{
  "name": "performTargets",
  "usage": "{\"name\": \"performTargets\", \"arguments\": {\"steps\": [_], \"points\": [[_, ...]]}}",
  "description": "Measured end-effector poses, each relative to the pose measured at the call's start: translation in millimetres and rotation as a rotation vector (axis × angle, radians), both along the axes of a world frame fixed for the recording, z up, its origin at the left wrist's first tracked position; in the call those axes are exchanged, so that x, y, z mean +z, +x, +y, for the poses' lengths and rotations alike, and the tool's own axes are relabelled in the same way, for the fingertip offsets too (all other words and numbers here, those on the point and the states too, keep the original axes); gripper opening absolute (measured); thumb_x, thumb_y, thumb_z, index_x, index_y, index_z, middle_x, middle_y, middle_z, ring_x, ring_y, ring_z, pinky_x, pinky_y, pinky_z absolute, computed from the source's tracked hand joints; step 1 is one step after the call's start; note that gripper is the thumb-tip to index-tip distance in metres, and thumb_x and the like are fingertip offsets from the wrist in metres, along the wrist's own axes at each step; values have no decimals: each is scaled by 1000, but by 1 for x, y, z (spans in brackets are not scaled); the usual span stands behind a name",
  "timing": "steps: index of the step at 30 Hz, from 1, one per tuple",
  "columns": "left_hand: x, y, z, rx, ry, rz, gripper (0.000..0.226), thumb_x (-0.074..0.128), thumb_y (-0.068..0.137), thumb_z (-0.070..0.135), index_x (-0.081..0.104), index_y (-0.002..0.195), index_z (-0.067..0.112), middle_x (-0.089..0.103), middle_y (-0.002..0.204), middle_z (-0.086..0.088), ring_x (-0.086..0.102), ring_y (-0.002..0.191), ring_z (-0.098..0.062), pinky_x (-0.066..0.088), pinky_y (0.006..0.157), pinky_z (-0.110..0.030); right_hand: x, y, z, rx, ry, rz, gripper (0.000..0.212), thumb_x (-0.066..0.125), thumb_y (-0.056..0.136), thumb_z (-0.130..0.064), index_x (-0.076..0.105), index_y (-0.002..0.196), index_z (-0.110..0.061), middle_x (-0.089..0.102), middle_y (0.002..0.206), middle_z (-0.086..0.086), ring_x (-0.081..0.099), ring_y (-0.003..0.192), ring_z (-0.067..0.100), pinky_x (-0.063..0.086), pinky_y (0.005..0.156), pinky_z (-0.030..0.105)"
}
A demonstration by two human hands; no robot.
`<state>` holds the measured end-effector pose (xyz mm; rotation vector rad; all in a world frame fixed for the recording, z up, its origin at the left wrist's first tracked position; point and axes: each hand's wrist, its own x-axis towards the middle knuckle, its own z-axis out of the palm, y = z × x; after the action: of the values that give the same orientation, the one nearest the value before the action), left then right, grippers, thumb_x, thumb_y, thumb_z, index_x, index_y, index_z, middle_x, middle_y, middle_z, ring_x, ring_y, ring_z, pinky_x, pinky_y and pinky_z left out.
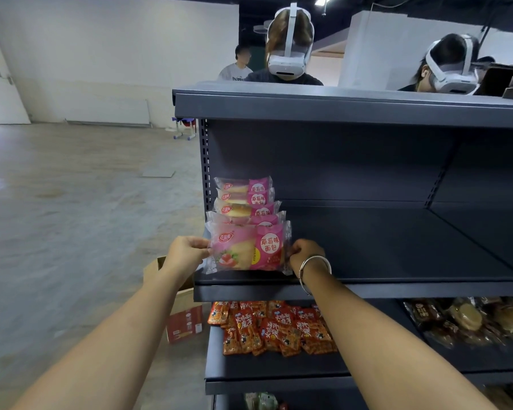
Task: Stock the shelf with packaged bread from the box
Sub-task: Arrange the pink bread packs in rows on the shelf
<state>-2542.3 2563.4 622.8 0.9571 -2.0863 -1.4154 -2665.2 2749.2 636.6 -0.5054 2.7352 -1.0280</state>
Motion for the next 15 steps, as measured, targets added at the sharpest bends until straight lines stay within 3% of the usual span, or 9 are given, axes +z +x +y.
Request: {"name": "performTargets", "arguments": {"steps": [10,15], "points": [[0,-6,4,23,-33,35,22,59,87,1,67,107,-3,68,105,-15,59,89,-23,49,85,-37,5,3,-2,-23,9,-37,25,48,90,-8,61,111,-4,62,117,14,59,107,29,47,86,32],[-1,-2,6,10,-18,27,21,59,88,5,67,107,0,68,105,-16,62,98,-27,51,88,-40,4,6,4,-17,-20,-74,22,50,90,-7,60,109,-5,61,116,14,58,107,28,48,88,34]]}}
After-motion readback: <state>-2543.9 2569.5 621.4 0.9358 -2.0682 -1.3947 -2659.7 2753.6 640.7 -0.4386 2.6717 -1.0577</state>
